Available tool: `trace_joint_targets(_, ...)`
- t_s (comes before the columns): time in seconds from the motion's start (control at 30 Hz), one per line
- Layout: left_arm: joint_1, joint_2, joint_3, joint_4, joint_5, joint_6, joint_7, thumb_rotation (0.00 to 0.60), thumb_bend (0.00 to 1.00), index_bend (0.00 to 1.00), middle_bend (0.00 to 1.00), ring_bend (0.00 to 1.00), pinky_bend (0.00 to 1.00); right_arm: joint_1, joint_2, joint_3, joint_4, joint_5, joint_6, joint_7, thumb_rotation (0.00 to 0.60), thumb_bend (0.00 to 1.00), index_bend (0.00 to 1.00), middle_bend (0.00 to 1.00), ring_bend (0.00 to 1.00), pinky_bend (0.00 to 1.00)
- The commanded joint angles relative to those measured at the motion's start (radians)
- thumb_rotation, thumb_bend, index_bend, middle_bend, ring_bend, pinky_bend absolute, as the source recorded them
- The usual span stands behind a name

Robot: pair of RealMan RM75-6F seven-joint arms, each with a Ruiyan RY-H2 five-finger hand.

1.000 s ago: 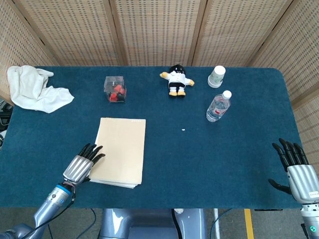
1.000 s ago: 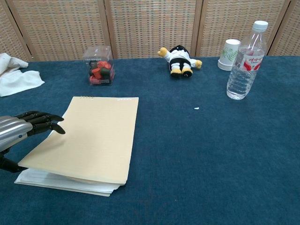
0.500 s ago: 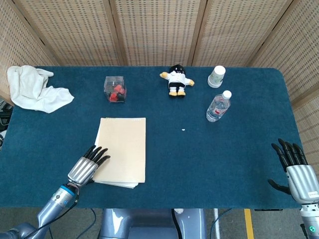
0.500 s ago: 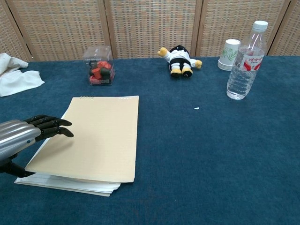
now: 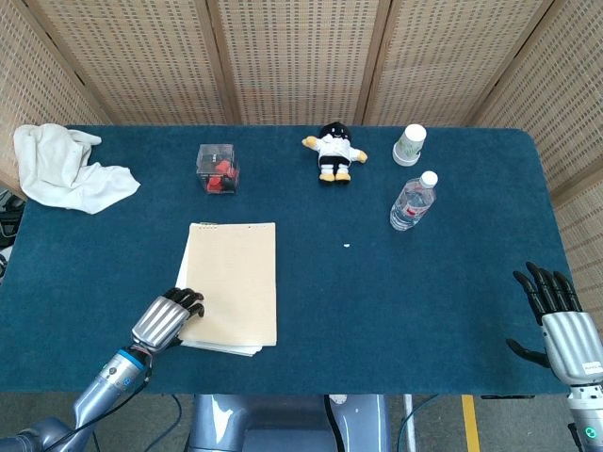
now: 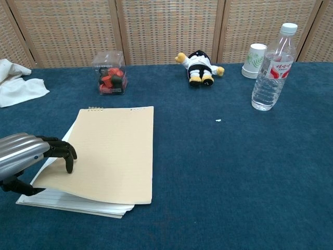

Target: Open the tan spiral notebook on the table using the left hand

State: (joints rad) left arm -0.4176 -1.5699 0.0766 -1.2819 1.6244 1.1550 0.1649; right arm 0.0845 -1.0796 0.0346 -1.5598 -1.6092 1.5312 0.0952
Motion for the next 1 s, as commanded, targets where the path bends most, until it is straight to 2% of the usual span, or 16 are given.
trace_joint_targets(0.03,-0.001,-0.005,0.001,0.015,0.012,0.015,-0.019,0.6,0.57,0.59,0.36,0.28,0.34,0.0,0.0,0.0,-0.001,0.0,0.0,0.0,0.6,0.0,0.0,0.0,0.0,0.0)
trace_joint_targets(0.23,-0.006,-0.019,-0.003,0.037,0.022,0.033,-0.067,0.6,0.59,0.81,0.53,0.39,0.45,0.0,0.001,-0.001,-0.002,-0.002,-0.001,0.0,0.6,0.0,0.0,0.0,0.0,0.0)
trace_joint_targets(0.33,-0.007,-0.025,-0.004,0.054,0.036,0.055,-0.101,0.6,0.62,0.86,0.57,0.43,0.48,0.0,0.0,-0.002,-0.001,-0.002,-0.001,0.0,0.6,0.0,0.0,0.0,0.0,0.0)
trace_joint_targets(0.63,0.002,0.017,0.015,0.05,0.078,0.125,-0.208,0.6,0.62,0.88,0.59,0.44,0.49,0.002,-0.001,-0.004,0.0,-0.006,-0.003,0.002,0.6,0.0,0.0,0.0,0.0,0.0)
trace_joint_targets(1.0,0.057,0.167,0.126,0.023,0.211,0.288,-0.357,0.6,0.63,0.88,0.59,0.44,0.49,0.001,-0.007,-0.009,0.0,-0.013,-0.003,-0.015,0.6,0.0,0.0,0.0,0.0,0.0)
